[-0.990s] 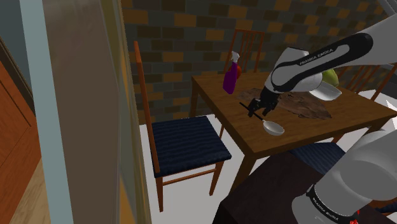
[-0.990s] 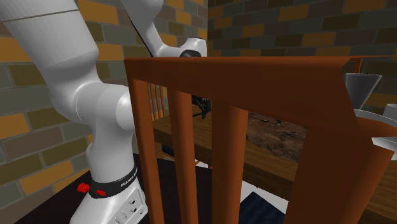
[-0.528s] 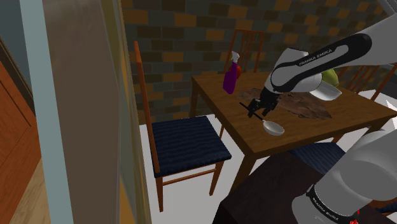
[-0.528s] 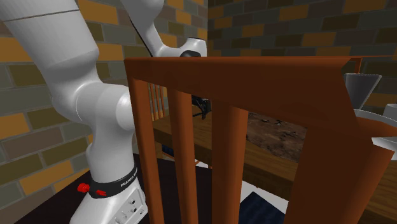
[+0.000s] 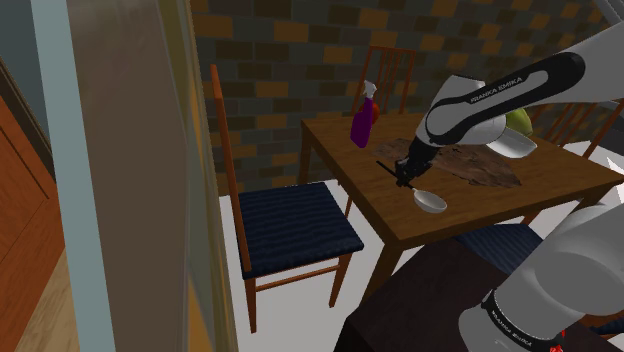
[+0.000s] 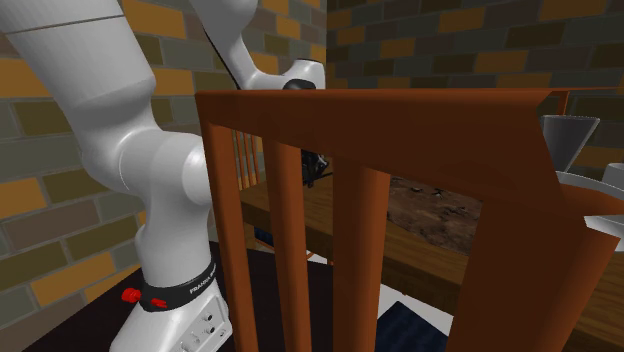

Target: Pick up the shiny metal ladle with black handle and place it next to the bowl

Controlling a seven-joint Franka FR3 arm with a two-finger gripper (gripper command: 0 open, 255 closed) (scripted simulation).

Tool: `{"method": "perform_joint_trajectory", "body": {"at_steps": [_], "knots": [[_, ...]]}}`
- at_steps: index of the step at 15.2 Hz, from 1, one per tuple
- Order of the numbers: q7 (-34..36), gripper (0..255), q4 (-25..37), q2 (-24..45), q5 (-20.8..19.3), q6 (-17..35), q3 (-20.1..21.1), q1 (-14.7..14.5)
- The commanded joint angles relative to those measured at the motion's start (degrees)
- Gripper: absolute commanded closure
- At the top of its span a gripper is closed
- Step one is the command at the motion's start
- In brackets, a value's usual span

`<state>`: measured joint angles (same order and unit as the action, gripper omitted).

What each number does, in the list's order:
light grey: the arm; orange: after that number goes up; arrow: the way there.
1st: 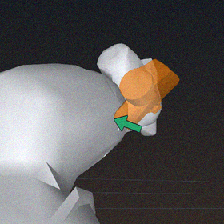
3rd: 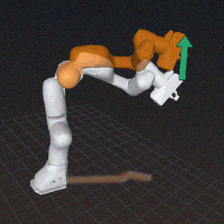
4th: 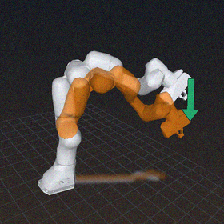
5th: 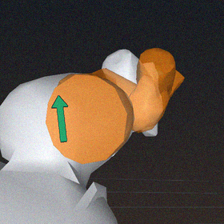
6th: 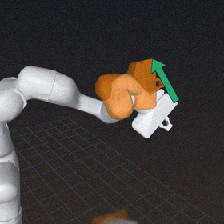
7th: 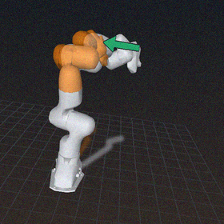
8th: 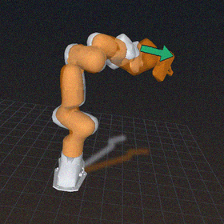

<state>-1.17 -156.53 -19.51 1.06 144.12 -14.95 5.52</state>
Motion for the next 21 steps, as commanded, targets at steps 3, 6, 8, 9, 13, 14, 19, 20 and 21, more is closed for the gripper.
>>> {"method": "perform_joint_trajectory", "body": {"at_steps": [3, 6, 8, 9, 13, 14, 19, 20, 21], "knots": [[0.2, 255, 0.3, -0.6, -0.2, -1.0, 0.1, 0.1], [0.8, 255, 1.3, -2.6, -0.8, -3.9, 0.5, 0.5], [1.2, 255, 2.0, -3.8, -1.1, -5.9, 0.8, 0.7], [1.3, 255, 2.4, -4.4, -1.2, -6.8, 0.9, 0.8], [1.9, 255, 4.1, -6.5, -1.6, -10.6, 1.4, 1.1], [2.1, 255, 4.5, -6.9, -1.7, -11.5, 1.5, 1.1], [2.6, 255, 7.0, -9.0, -2.0, -16.0, 2.0, 1.3], [2.7, 255, 7.5, -9.4, -2.0, -16.9, 2.1, 1.3], [2.8, 255, 8.1, -9.7, -2.0, -17.8, 2.2, 1.4]]}}
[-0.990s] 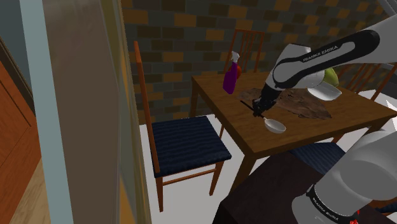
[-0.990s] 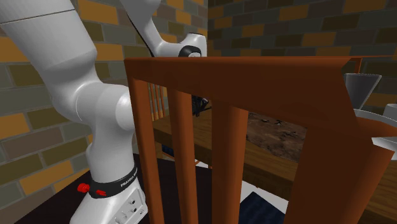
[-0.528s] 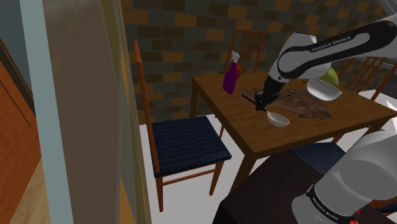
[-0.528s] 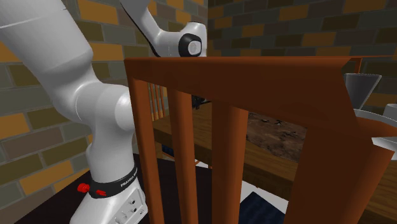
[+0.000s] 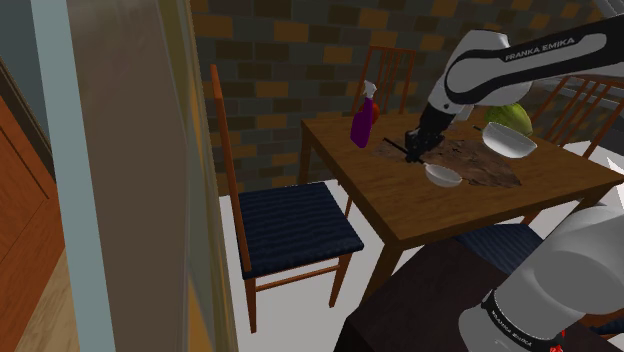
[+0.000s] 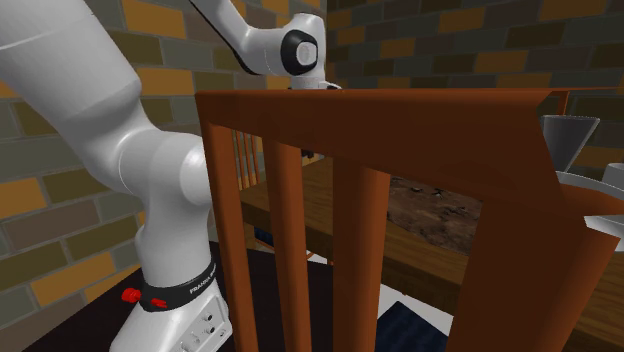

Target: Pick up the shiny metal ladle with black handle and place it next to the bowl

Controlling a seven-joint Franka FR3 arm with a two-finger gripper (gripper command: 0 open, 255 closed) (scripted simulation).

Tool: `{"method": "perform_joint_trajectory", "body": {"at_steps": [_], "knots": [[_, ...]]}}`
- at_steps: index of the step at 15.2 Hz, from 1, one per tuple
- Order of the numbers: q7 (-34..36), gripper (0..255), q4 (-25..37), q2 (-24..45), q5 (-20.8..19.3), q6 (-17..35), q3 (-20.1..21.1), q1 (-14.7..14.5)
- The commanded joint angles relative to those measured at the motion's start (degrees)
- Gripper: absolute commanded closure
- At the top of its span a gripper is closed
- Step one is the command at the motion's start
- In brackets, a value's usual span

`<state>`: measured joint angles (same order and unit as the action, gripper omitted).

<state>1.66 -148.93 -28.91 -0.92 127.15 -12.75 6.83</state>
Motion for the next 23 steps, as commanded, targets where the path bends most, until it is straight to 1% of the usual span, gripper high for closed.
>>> {"method": "perform_joint_trajectory", "body": {"at_steps": [1, 16, 17, 23], "knots": [[0.1, 255, 1.0, -0.7, -0.1, -1.7, 0.1, 0.1], [1.2, 255, 10.5, -3.6, -0.1, -14.1, 1.2, 0.1], [1.2, 255, 10.7, -3.6, -0.1, -14.3, 1.3, 0.1], [-7.0, 255, 10.7, -5.3, -3.2, -16.1, -5.4, 3.6]]}}
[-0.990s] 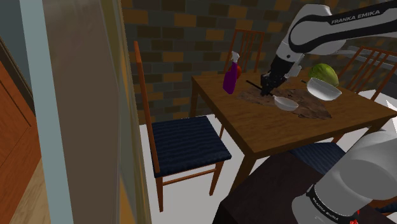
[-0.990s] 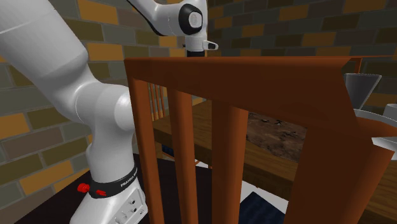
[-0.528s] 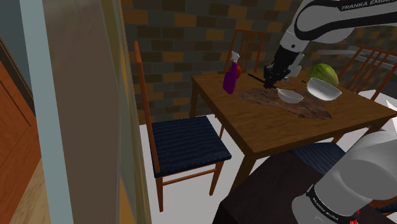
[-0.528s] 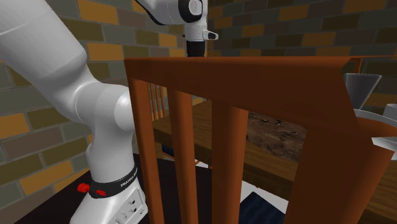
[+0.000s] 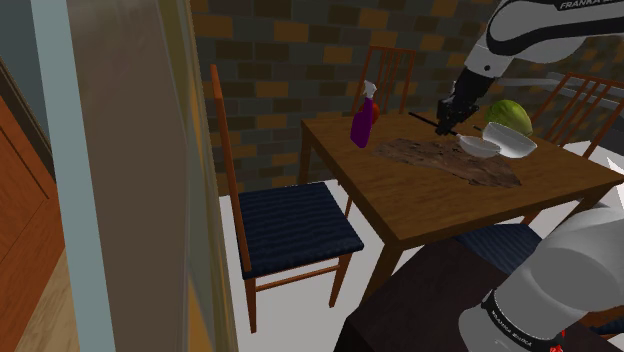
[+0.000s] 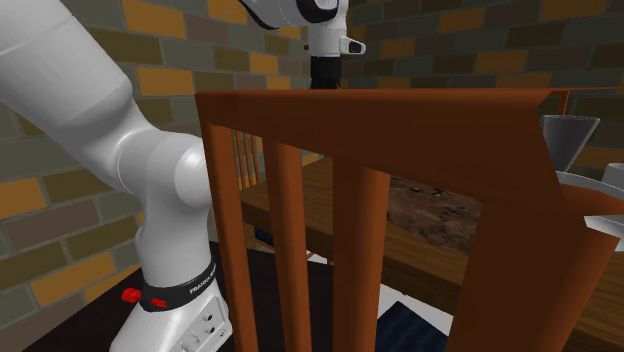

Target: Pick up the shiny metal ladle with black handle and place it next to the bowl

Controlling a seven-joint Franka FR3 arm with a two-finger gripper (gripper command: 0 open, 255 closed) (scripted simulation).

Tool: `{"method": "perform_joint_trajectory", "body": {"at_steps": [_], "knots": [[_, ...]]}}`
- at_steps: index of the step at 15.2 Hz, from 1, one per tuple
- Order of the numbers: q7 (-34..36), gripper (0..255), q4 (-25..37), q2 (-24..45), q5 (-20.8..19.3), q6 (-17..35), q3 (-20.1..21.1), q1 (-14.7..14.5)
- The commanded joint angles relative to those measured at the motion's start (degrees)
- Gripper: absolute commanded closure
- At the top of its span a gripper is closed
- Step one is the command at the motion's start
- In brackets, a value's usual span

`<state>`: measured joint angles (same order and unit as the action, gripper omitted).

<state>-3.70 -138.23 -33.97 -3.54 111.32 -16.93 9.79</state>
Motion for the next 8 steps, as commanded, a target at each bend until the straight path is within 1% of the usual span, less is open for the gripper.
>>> {"method": "perform_joint_trajectory", "body": {"at_steps": [1, 8], "knots": [[-3.0, 255, 0.2, -0.3, -1.1, -0.5, -2.4, 1.2], [-13.1, 255, 3.6, 1.4, -4.1, -2.0, -10.8, 4.3]]}}
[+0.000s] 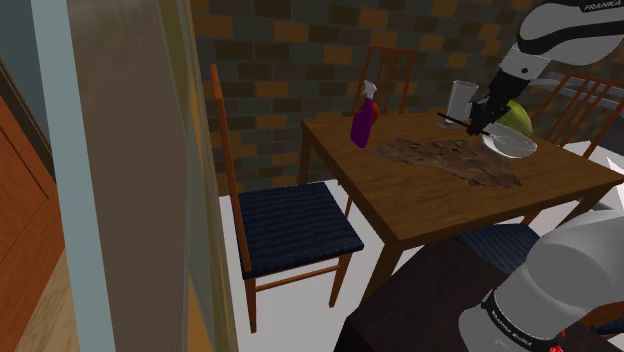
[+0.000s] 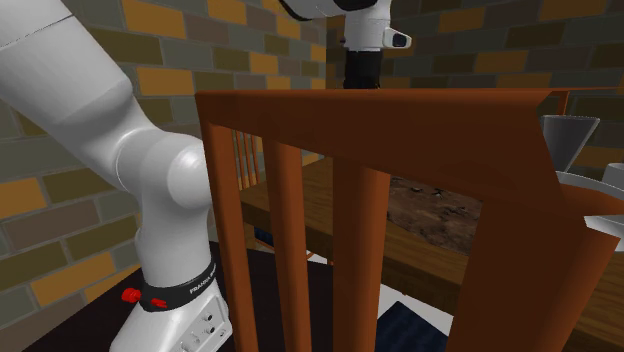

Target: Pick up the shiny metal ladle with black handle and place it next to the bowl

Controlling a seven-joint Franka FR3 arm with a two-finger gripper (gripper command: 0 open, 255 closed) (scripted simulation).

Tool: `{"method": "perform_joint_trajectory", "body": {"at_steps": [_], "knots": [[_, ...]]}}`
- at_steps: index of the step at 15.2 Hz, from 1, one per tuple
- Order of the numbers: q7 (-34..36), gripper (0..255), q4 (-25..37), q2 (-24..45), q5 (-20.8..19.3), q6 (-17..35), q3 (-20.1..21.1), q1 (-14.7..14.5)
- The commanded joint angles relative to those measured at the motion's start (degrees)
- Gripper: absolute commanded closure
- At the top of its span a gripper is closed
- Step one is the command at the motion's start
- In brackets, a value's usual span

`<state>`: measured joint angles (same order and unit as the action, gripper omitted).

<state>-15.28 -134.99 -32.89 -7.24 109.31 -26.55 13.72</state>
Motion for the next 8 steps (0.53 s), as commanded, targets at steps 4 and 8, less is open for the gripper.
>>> {"method": "perform_joint_trajectory", "body": {"at_steps": [4, 8], "knots": [[-7.5, 255, 3.7, 2.8, -1.3, -0.7, -6.4, 1.4], [-13.9, 255, 8.0, 6.4, -1.2, -1.2, -11.9, 1.7]]}}
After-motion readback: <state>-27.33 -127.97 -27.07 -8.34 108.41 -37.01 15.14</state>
